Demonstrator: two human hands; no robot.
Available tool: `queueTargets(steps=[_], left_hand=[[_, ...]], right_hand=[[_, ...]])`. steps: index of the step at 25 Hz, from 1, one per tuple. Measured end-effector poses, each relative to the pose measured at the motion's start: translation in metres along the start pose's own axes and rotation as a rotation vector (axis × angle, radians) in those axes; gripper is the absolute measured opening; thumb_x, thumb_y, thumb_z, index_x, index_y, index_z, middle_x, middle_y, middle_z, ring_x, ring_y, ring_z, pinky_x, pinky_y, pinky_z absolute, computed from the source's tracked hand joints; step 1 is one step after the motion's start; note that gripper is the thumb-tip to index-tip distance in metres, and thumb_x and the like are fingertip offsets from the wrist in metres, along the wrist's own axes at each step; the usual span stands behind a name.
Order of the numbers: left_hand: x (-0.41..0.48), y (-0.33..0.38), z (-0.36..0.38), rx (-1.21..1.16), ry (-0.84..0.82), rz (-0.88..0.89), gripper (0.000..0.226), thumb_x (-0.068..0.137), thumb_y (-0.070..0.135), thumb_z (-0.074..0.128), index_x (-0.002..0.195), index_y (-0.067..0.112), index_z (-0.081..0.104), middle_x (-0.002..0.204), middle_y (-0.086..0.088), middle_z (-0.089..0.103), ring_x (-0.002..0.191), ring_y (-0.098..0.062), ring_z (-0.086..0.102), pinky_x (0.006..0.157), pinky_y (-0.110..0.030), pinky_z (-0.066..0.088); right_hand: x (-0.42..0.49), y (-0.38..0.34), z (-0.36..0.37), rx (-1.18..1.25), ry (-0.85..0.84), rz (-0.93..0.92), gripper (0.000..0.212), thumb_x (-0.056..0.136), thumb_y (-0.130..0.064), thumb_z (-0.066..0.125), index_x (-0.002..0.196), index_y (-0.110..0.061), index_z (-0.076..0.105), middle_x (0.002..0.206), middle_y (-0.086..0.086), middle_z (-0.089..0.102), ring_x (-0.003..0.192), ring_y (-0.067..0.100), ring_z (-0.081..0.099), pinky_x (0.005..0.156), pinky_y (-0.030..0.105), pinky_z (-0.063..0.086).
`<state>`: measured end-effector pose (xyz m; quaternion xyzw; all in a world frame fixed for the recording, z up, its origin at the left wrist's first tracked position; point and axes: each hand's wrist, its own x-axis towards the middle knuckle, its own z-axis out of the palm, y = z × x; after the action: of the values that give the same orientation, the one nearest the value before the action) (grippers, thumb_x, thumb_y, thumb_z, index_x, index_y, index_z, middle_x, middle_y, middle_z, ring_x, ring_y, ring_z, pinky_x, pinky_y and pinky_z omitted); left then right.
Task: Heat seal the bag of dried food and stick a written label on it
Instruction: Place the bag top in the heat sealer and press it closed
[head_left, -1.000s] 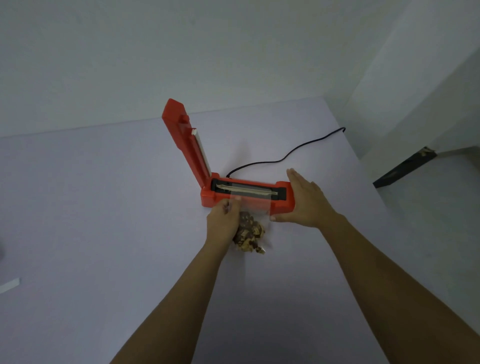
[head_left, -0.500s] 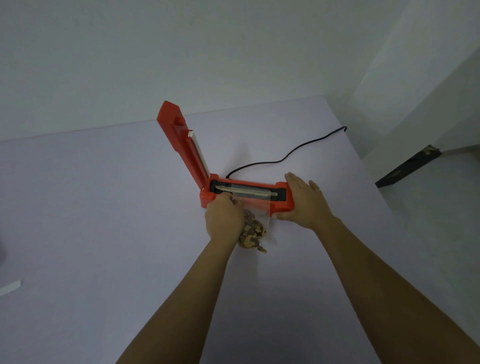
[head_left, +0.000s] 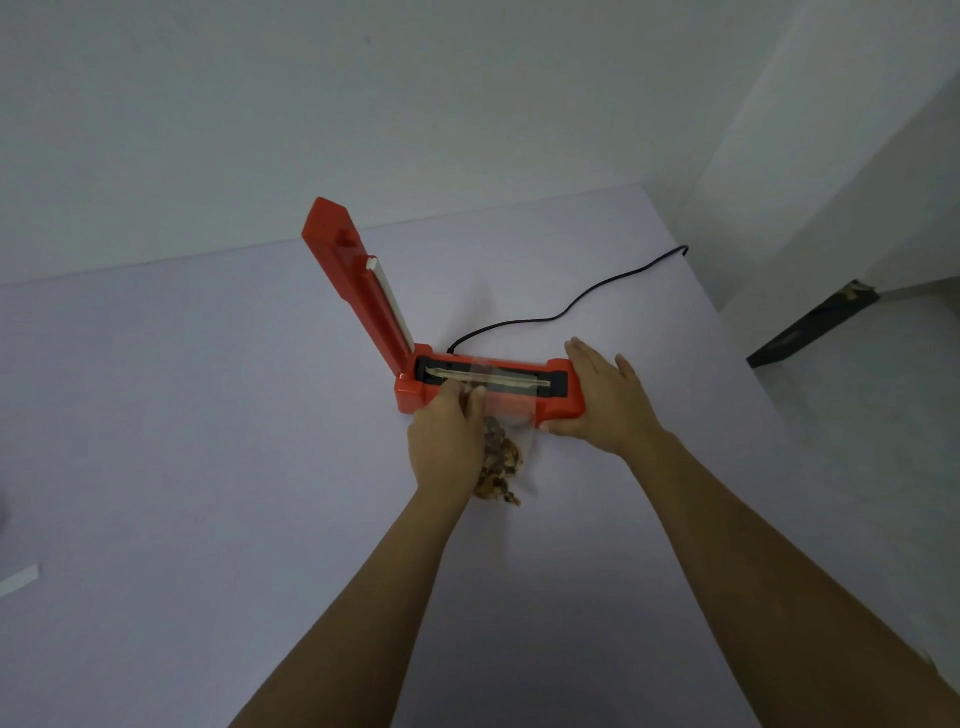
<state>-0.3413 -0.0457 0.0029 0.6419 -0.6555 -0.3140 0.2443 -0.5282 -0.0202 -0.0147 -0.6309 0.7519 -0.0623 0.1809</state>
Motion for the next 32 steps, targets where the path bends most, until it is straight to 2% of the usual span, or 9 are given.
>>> queueTargets(steps=[6,13,18,20,22,25,26,28,32], left_hand=[[-0.006,-0.003,0.001,-0.001,0.019,0.055,0.025,0.095,0.029,0.047,0.085,0.008,0.055,0.070,-0.003,0.059,0.060,-0.021,0.056,0.061,-0.035,0.052],[-0.015,0.005,-0.002,0.072,0.001,0.153,0.024,0.097,0.031,0.043,0.093,0.009,0.055,0.074,-0.002,0.061,0.064,-0.026,0.063,0.066,-0.042,0.056],[-0.019,0.011,-0.005,0.089,-0.041,0.195,0.025,0.097,0.028,0.039,0.095,0.011,0.056,0.072,-0.005,0.060,0.063,-0.026,0.056,0.059,-0.036,0.046],[-0.022,0.010,-0.005,0.118,-0.023,0.265,0.025,0.097,0.026,0.038,0.093,0.010,0.056,0.070,-0.009,0.064,0.058,-0.027,0.059,0.056,-0.037,0.051],[-0.024,0.007,-0.003,0.152,0.037,0.380,0.027,0.095,0.028,0.039,0.085,0.010,0.056,0.062,-0.005,0.064,0.046,-0.021,0.058,0.045,-0.032,0.053],[-0.026,-0.002,0.001,0.213,0.091,0.505,0.012,0.089,0.020,0.055,0.084,0.010,0.056,0.058,-0.003,0.063,0.040,-0.015,0.056,0.039,-0.028,0.053],[-0.026,-0.003,0.002,0.207,0.087,0.489,0.009,0.089,0.018,0.057,0.087,0.010,0.056,0.060,-0.004,0.064,0.043,-0.016,0.058,0.042,-0.030,0.054],[-0.025,0.002,-0.002,0.099,0.043,0.321,0.012,0.093,0.023,0.051,0.093,0.012,0.056,0.068,-0.006,0.066,0.053,-0.023,0.062,0.052,-0.035,0.056],[-0.021,-0.003,-0.010,-0.209,0.031,0.121,0.022,0.093,0.028,0.052,0.086,0.010,0.062,0.071,0.003,0.065,0.064,-0.014,0.062,0.064,-0.026,0.051]], right_hand=[[0.001,-0.001,0.001,-0.011,-0.005,0.014,0.110,0.067,-0.054,0.072,0.146,-0.012,0.008,0.156,0.006,0.014,0.143,0.018,0.014,0.116,0.042,0.001],[0.002,-0.002,0.001,-0.004,-0.013,0.026,0.109,0.068,-0.054,0.072,0.146,-0.012,0.008,0.156,0.006,0.015,0.143,0.019,0.014,0.117,0.044,0.003],[0.002,-0.002,0.002,-0.012,-0.026,0.034,0.109,0.068,-0.054,0.071,0.146,-0.012,0.007,0.156,0.007,0.015,0.143,0.020,0.014,0.117,0.044,0.003],[0.002,-0.002,0.002,-0.019,-0.022,0.034,0.109,0.068,-0.054,0.071,0.146,-0.012,0.007,0.156,0.007,0.014,0.143,0.020,0.014,0.117,0.044,0.004],[0.002,-0.002,0.002,-0.022,-0.019,0.036,0.109,0.068,-0.053,0.072,0.146,-0.012,0.007,0.156,0.006,0.013,0.143,0.019,0.013,0.117,0.044,0.003],[0.002,-0.002,0.002,-0.019,-0.021,0.036,0.110,0.068,-0.053,0.072,0.146,-0.012,0.007,0.157,0.006,0.013,0.143,0.019,0.013,0.117,0.043,0.003],[0.002,-0.002,0.002,-0.021,-0.018,0.034,0.110,0.068,-0.053,0.072,0.146,-0.012,0.007,0.157,0.006,0.013,0.143,0.019,0.013,0.117,0.043,0.003],[0.002,-0.002,0.001,-0.015,-0.023,0.038,0.111,0.067,-0.054,0.072,0.146,-0.012,0.007,0.156,0.006,0.013,0.143,0.019,0.014,0.116,0.043,0.003],[0.001,-0.002,-0.003,-0.094,-0.027,0.027,0.116,0.066,-0.060,0.069,0.146,-0.010,0.001,0.157,0.008,0.008,0.144,0.020,0.008,0.116,0.045,0.001]])
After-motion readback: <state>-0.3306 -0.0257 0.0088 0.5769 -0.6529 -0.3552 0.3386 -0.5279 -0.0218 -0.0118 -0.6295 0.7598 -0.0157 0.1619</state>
